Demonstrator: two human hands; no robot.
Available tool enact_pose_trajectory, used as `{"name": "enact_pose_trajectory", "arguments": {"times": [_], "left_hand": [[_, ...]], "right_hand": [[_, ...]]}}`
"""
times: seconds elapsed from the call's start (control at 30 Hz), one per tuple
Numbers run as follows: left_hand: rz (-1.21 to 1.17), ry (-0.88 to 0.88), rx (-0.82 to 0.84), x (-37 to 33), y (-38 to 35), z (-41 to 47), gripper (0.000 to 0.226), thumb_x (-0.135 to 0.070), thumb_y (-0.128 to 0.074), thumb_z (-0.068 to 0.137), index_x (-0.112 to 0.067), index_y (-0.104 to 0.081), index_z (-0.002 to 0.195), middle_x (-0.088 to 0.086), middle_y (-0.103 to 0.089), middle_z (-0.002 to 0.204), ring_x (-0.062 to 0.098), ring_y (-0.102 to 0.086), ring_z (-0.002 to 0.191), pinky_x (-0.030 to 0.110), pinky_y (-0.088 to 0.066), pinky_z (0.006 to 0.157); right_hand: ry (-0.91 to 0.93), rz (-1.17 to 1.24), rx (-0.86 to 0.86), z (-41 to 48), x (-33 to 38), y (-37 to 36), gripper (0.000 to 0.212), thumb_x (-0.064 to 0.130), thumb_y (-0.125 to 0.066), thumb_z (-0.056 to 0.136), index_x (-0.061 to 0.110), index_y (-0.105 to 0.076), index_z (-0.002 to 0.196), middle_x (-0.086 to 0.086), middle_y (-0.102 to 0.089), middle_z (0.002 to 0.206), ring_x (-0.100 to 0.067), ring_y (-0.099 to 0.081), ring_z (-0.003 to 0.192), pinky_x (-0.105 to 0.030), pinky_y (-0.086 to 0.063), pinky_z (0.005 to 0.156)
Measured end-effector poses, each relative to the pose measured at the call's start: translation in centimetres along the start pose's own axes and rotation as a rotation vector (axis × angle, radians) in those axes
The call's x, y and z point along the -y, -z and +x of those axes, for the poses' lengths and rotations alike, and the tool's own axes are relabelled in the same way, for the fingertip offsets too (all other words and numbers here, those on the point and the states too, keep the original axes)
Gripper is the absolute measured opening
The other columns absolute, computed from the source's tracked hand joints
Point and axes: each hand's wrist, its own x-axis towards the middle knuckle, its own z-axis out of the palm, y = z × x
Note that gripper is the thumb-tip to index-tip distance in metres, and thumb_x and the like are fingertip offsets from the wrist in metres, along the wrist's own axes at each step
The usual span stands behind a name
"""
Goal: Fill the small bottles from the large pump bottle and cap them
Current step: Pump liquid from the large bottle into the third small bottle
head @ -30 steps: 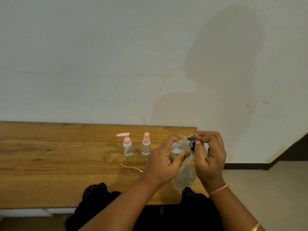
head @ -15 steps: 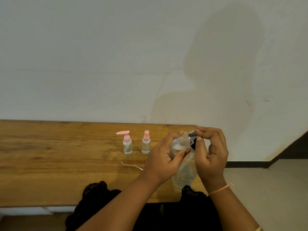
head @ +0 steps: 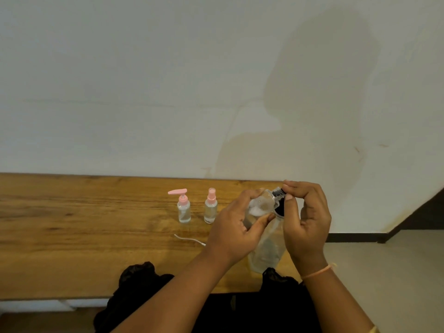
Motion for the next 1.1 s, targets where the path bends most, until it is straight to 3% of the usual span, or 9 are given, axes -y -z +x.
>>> {"name": "enact_pose_trajectory", "arguments": {"times": [0.27, 0.43, 0.63, 1.1], "left_hand": [[0.074, 0.034, 0.048, 0.2, 0.0, -0.2, 0.040, -0.053, -0.057, 0.082, -0.039, -0.046, 0.117, -0.010, -0.065, 0.097, 0.026, -0.066, 0.075, 0.046, -0.054, 0.064], [0.056, 0.029, 0.031, 0.1, -0.1, -0.4, 0.040, -0.052, -0.058, 0.082, -0.039, -0.046, 0.119, -0.009, -0.065, 0.096, 0.025, -0.066, 0.076, 0.047, -0.054, 0.064], [0.020, -0.010, -0.001, 0.0, 0.0, -0.4, 0.041, -0.049, -0.060, 0.083, -0.036, -0.049, 0.120, -0.010, -0.065, 0.098, 0.026, -0.066, 0.073, 0.046, -0.054, 0.065], [0.063, 0.033, 0.040, 0.0, 0.0, -0.2, 0.038, -0.051, -0.058, 0.084, -0.038, -0.048, 0.117, -0.008, -0.066, 0.091, 0.021, -0.066, 0.072, 0.046, -0.054, 0.061]], "right_hand": [[0.037, -0.026, 0.021, -0.6, -1.0, 0.3, 0.015, 0.002, -0.045, 0.085, 0.010, -0.058, 0.090, -0.006, -0.055, 0.091, -0.001, -0.056, 0.096, -0.017, -0.046, 0.084], [0.023, -0.021, 0.020, -0.7, -0.6, 0.2, 0.015, 0.004, -0.045, 0.085, 0.010, -0.058, 0.090, 0.003, -0.055, 0.093, 0.001, -0.056, 0.096, -0.016, -0.046, 0.084], [0.041, -0.052, 0.010, -0.1, 0.3, 0.2, 0.016, 0.003, -0.046, 0.084, 0.010, -0.060, 0.087, -0.005, -0.058, 0.090, -0.002, -0.057, 0.092, -0.018, -0.048, 0.081], [0.094, -0.156, 0.060, -0.4, -0.8, 0.4, 0.020, 0.003, -0.045, 0.086, -0.004, -0.064, 0.086, -0.006, -0.056, 0.095, -0.010, -0.056, 0.094, -0.015, -0.046, 0.086]]}}
